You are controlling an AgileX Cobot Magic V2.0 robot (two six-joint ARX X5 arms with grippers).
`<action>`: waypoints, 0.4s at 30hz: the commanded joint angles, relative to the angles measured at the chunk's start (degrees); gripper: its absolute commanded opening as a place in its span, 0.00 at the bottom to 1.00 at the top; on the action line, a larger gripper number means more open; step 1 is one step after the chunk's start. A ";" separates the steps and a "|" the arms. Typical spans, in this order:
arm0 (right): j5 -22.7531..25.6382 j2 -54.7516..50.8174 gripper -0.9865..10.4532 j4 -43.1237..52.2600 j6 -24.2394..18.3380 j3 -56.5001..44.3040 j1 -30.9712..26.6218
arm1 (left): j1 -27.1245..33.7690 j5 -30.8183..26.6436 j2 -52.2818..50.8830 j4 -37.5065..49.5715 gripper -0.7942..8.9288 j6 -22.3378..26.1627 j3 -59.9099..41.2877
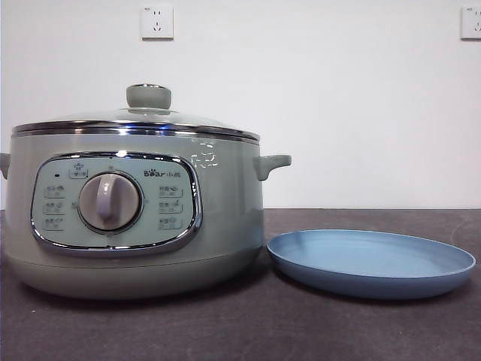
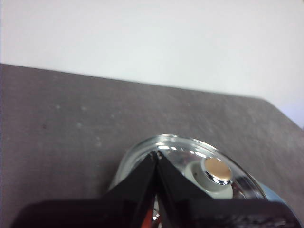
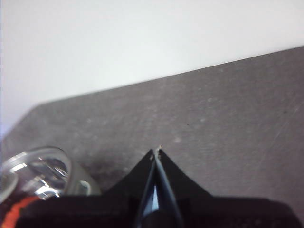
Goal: Take the pumpkin out from the steamer,put the pumpkin in the blue plate,close the lid
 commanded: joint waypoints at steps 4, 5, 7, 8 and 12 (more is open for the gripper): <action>-8.48 10.25 0.13 -9.33 -11.98 13.20 -0.13 | -0.04 6.95 7.17 -5.33 0.12 5.16 6.43; -9.70 11.43 0.17 -10.23 -12.39 14.49 -0.13 | -0.17 7.80 8.07 -5.99 0.19 5.16 7.19; -10.40 13.68 0.31 -11.47 -12.39 16.76 -0.11 | -0.85 7.80 9.68 -7.39 0.47 4.96 8.85; -10.32 14.43 0.38 -11.80 -12.39 17.35 -0.07 | -1.27 7.82 10.23 -7.85 0.58 4.96 9.42; -10.36 16.22 0.58 -12.17 -12.33 17.88 0.35 | -3.98 7.78 12.09 -8.72 0.64 4.94 11.50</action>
